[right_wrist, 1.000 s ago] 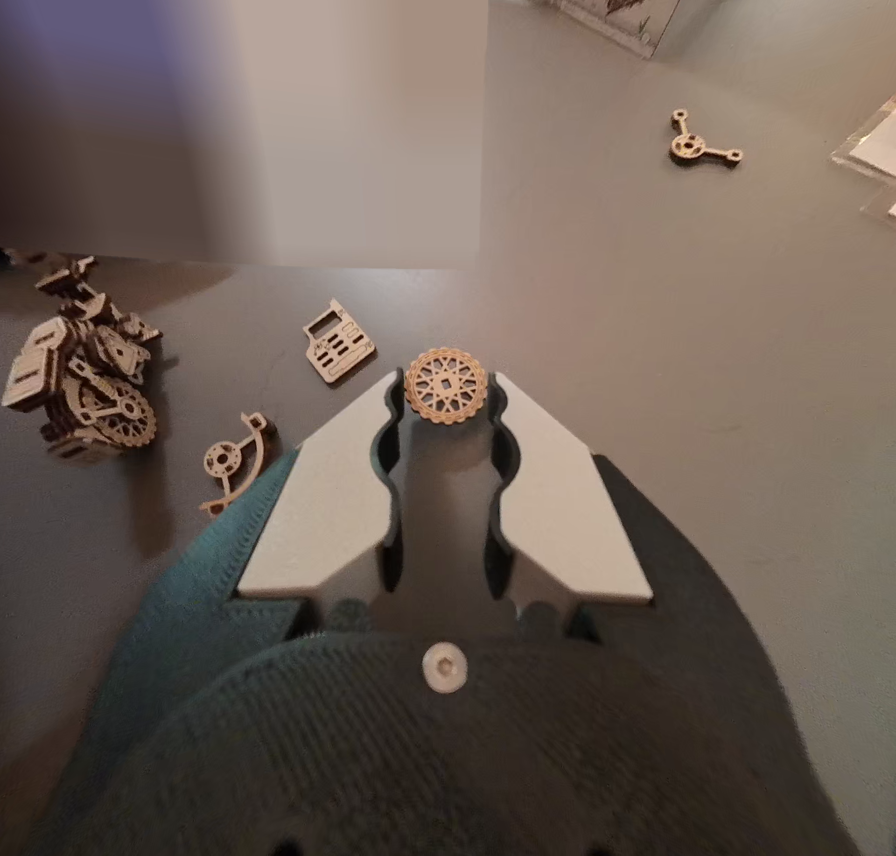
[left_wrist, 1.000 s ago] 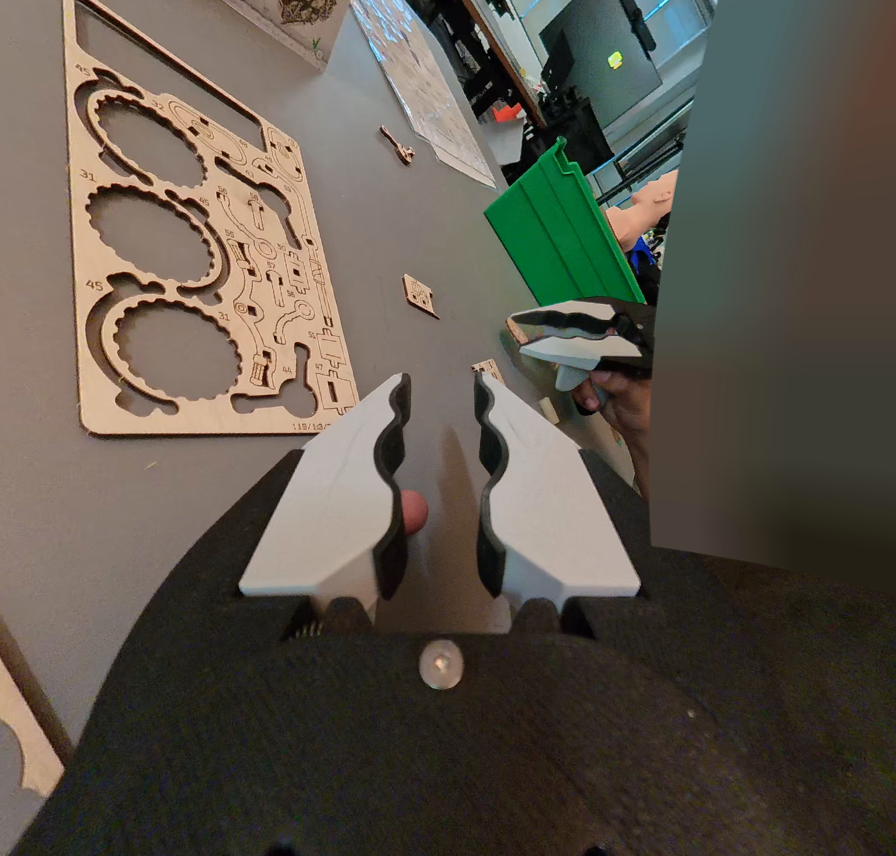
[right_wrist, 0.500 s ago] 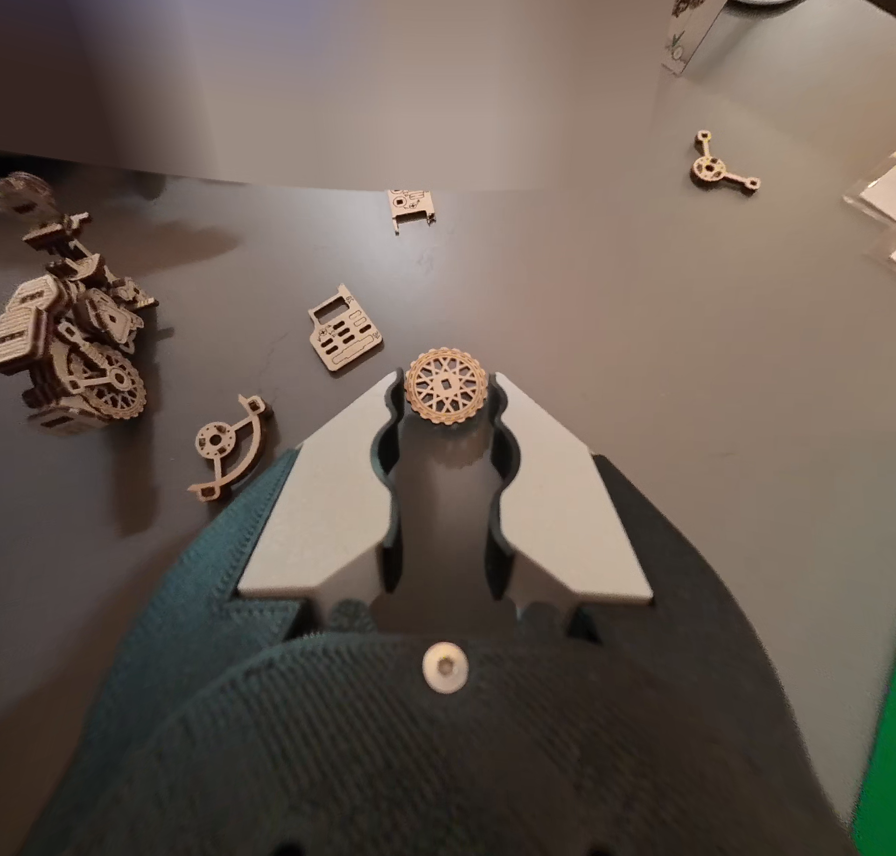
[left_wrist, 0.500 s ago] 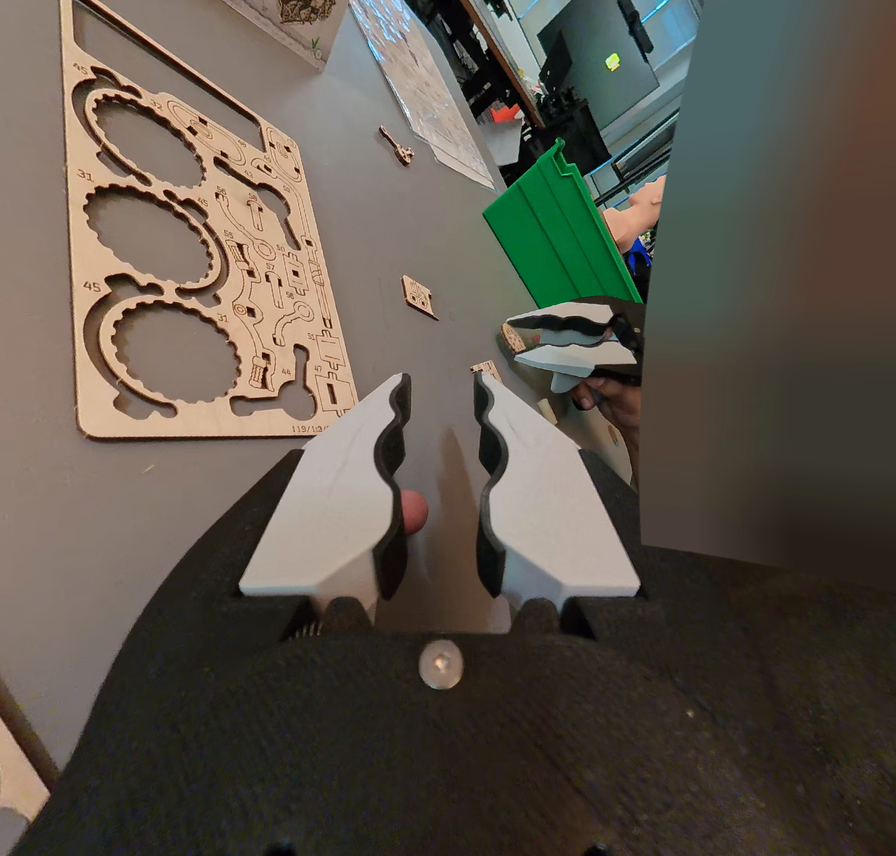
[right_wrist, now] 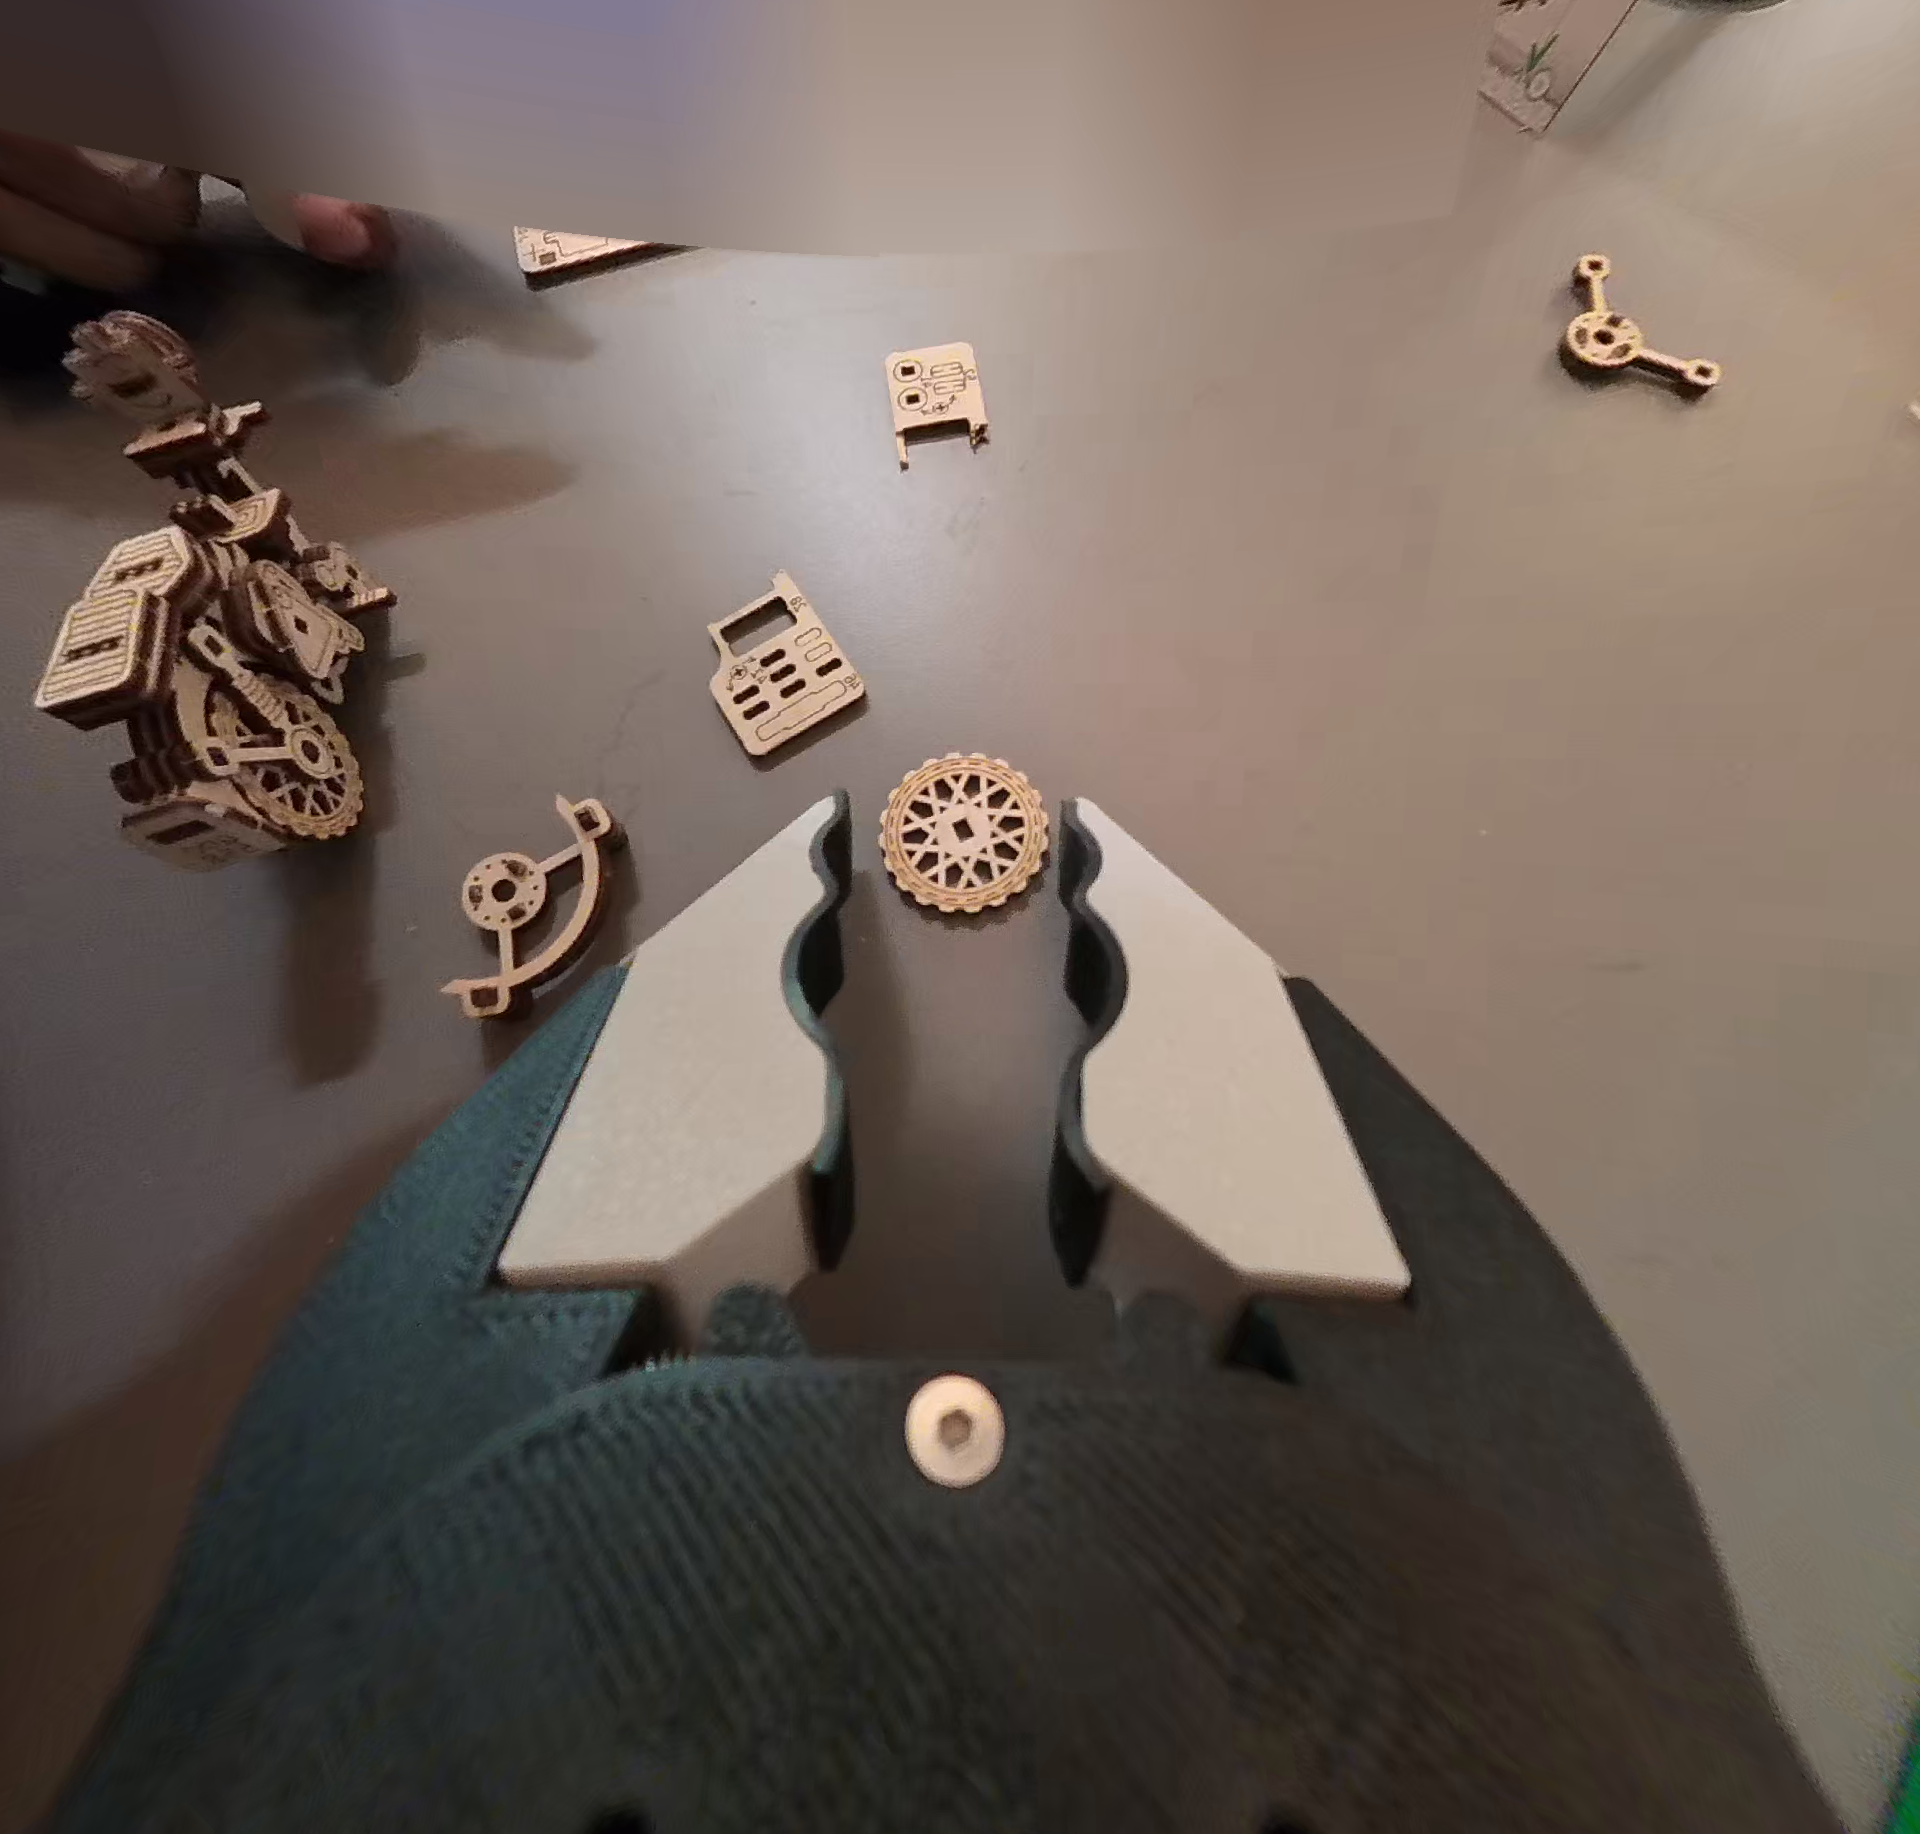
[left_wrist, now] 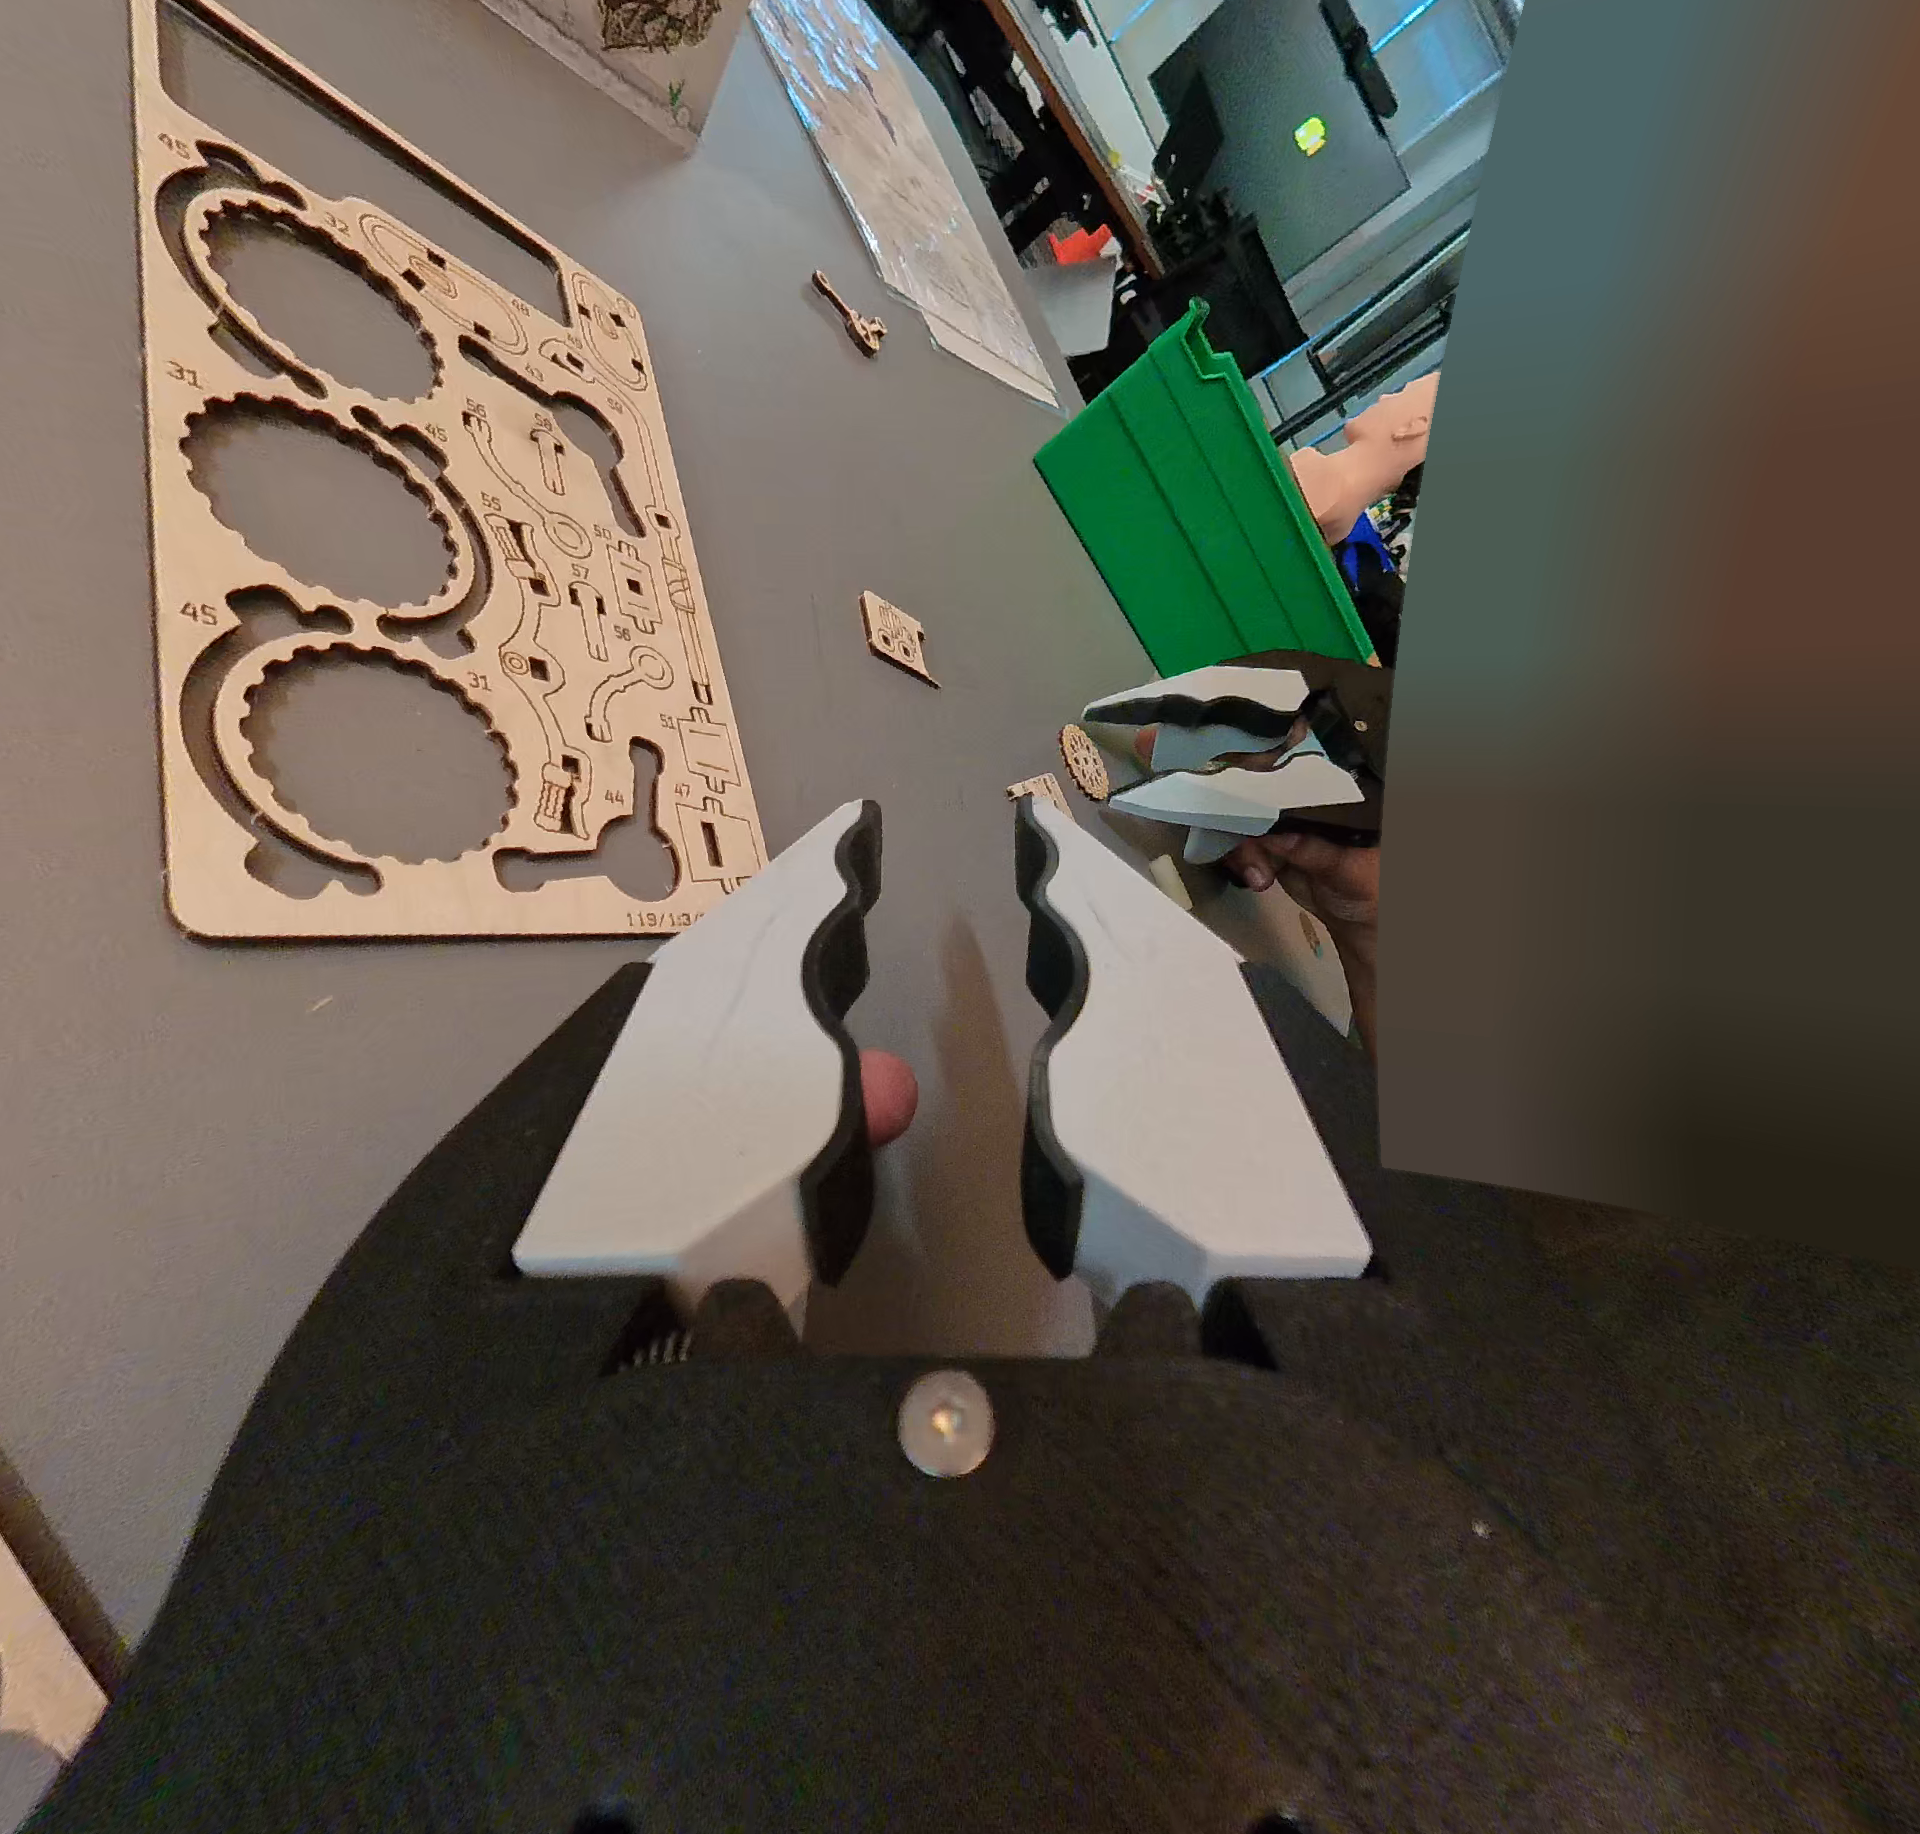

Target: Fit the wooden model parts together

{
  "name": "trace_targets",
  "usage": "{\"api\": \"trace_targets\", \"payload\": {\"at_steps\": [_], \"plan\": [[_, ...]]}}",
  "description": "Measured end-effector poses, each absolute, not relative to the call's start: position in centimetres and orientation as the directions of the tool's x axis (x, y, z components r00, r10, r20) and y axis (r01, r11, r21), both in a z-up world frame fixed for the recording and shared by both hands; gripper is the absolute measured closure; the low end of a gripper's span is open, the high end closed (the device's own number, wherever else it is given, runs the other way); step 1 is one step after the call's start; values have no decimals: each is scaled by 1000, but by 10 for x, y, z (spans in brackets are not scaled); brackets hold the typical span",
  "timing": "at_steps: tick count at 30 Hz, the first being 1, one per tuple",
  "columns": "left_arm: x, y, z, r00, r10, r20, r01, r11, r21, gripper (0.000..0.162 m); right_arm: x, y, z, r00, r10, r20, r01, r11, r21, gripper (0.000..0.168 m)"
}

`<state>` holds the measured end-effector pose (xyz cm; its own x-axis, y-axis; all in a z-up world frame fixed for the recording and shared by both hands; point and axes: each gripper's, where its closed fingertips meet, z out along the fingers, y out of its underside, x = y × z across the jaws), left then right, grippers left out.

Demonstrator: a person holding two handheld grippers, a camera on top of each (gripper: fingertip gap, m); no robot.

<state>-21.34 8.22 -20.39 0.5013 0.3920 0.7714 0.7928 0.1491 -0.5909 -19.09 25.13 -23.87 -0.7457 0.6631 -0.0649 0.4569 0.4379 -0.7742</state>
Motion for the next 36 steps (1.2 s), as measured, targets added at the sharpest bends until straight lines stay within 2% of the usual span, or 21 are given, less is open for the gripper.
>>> {"api": "trace_targets", "payload": {"at_steps": [6, 11, 14, 16, 18, 21, 25, 30, 36], "plan": [[-214, 82, -204, 499, 390, 773, 794, 151, -589, 140, -192, 251, -235, -743, 667, -65, 450, 425, -785, 129], [-213, 82, -204, 504, 392, 770, 792, 147, -593, 140, -198, 252, -202, -722, 686, -86, 397, 309, -864, 132], [-209, 85, -201, 537, 387, 750, 775, 124, -619, 133, -200, 249, -164, -703, 682, -202, 341, 73, -937, 137], [-206, 87, -200, 569, 397, 720, 753, 100, -650, 128, -199, 254, -147, -692, 651, -313, 329, -102, -939, 137], [-201, 90, -199, 598, 393, 698, 736, 76, -673, 126, -197, 264, -147, -668, 662, -339, 319, -156, -935, 140], [-191, 90, -187, 604, 328, 726, 736, 119, -666, 124, -195, 271, -152, -646, 701, -302, 303, -128, -945, 141], [-176, 86, -160, 564, 183, 805, 774, 223, -593, 125, -197, 272, -161, -637, 726, -259, 300, -76, -951, 141], [-175, 86, -167, 574, 213, 790, 763, 211, -611, 126, -201, 283, -159, -621, 732, -280, 291, -116, -950, 141], [-181, 83, -169, 643, 290, 709, 687, 191, -701, 126, -204, 285, -169, -609, 779, -147, 268, 27, -963, 143]]}}
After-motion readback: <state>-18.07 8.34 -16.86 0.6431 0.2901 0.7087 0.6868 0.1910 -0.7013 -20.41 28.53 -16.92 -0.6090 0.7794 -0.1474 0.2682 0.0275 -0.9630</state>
